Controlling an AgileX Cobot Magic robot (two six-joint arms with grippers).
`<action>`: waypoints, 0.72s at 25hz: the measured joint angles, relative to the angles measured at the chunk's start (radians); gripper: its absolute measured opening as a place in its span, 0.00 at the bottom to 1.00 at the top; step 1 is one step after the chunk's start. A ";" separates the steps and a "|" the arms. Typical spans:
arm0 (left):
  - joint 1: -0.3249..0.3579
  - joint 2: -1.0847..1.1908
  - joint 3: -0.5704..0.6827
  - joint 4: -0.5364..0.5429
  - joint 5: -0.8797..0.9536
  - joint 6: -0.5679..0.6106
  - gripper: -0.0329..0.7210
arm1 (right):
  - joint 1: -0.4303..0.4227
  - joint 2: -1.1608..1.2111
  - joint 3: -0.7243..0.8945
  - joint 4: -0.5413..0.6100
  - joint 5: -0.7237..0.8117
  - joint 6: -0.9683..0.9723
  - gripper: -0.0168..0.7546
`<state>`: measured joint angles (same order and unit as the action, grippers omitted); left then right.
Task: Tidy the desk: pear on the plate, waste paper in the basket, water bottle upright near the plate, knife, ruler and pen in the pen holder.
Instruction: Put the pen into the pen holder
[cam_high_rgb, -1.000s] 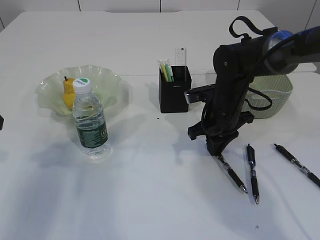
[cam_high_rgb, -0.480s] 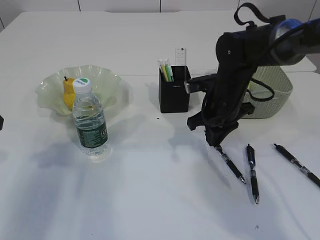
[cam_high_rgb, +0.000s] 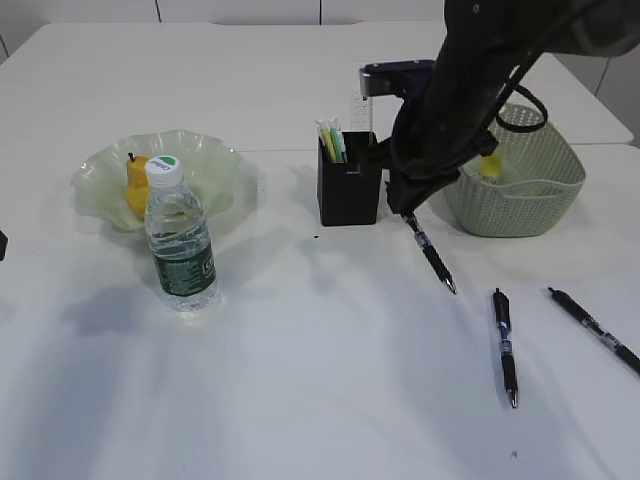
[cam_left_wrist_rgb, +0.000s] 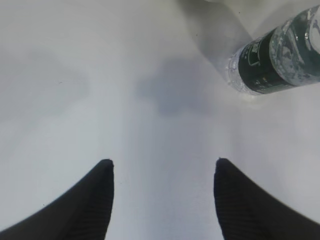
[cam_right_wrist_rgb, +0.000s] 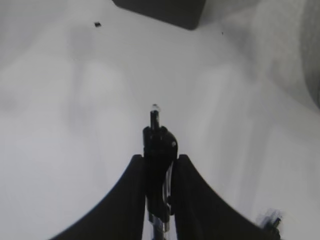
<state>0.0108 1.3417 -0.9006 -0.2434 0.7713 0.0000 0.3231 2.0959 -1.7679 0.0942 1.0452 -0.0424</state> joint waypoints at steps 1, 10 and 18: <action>0.000 0.000 0.000 0.000 0.000 0.000 0.64 | 0.000 0.000 -0.016 0.012 -0.006 -0.005 0.16; 0.000 0.000 0.000 0.000 0.000 0.000 0.64 | 0.000 0.000 -0.093 0.066 -0.190 -0.039 0.16; 0.000 0.000 0.000 0.000 0.000 0.000 0.64 | 0.000 0.000 -0.094 0.067 -0.403 -0.041 0.16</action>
<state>0.0108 1.3417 -0.9006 -0.2434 0.7713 0.0000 0.3231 2.0959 -1.8616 0.1617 0.6426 -0.0834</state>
